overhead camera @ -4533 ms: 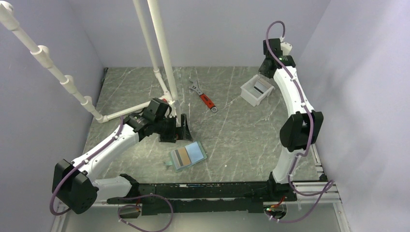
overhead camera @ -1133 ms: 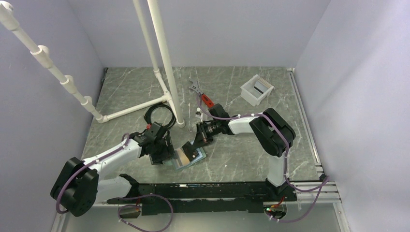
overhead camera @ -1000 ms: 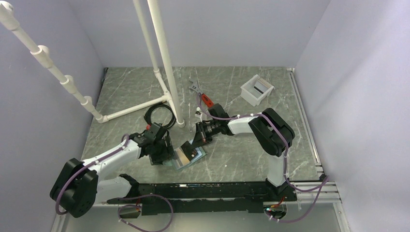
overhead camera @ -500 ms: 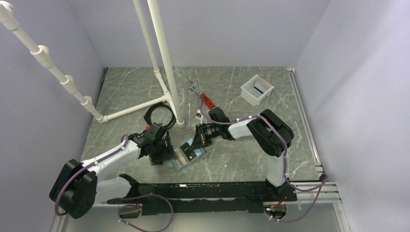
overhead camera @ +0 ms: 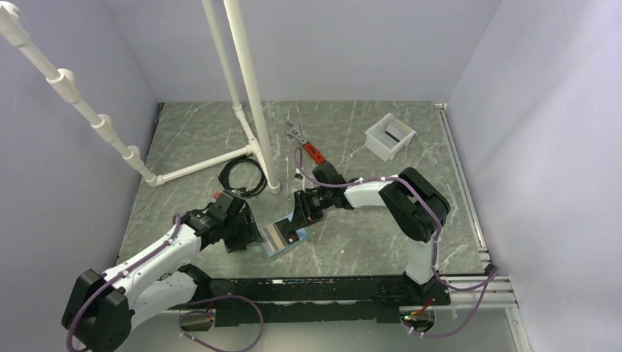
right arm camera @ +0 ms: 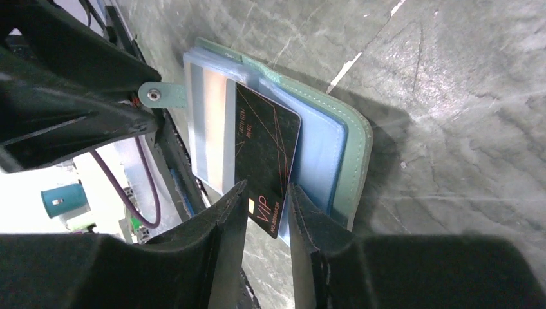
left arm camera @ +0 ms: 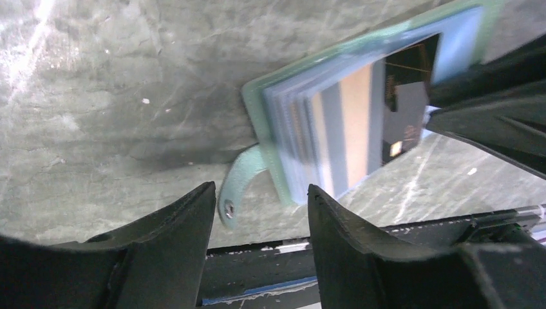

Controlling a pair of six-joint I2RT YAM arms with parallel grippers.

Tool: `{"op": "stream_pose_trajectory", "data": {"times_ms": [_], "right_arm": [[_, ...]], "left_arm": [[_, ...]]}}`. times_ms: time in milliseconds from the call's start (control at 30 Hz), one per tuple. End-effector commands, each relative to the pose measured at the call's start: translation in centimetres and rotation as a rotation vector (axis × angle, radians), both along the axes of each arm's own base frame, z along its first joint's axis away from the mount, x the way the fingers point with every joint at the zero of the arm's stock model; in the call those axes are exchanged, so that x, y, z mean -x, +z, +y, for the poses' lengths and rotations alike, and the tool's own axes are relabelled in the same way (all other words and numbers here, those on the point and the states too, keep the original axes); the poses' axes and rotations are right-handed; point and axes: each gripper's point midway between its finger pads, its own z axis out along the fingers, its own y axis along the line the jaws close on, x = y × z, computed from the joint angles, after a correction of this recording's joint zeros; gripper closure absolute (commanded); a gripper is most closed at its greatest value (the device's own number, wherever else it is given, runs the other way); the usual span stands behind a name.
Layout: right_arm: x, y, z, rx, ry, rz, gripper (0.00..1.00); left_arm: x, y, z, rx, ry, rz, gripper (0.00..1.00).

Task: Put the credit cards into the card holder
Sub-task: Insert the credit card into the card holder.

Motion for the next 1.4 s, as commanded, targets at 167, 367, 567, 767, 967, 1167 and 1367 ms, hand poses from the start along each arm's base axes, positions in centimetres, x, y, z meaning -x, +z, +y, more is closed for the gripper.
{"op": "stream_pose_trajectory", "data": {"times_ms": [167,367,567,767,967,1167,1367], "right_arm": [[0.7,0.7,1.5,-0.008,0.076,-0.077,0.71],[2.9,1.7,4.5,-0.058,0.136,-0.065,0.73],[4.2,2.9,5.9,-0.103,0.157,-0.08,0.71],[4.1,3.0,6.0,-0.113,0.146,-0.089,0.68],[4.3,4.1,6.2,-0.136,0.161,-0.079,0.59],[1.7,5.2,1.8,0.093,0.086,-0.293,0.39],[-3.9,8.4,-5.0,0.42,-0.09,-0.647,0.27]], "left_arm": [[0.6,-2.6,-0.4,0.0,-0.005,0.067,0.52],[-0.2,-3.0,-0.9,0.003,-0.017,0.069,0.55],[-0.4,-3.1,-1.3,0.016,-0.02,0.063,0.56],[-0.3,-3.0,-1.3,0.02,-0.024,0.064,0.56],[-0.1,-2.3,-1.0,0.023,-0.016,0.047,0.55],[0.2,-0.8,-0.8,0.044,-0.013,0.011,0.5],[0.2,0.6,-0.8,0.067,-0.038,-0.034,0.44]]}}
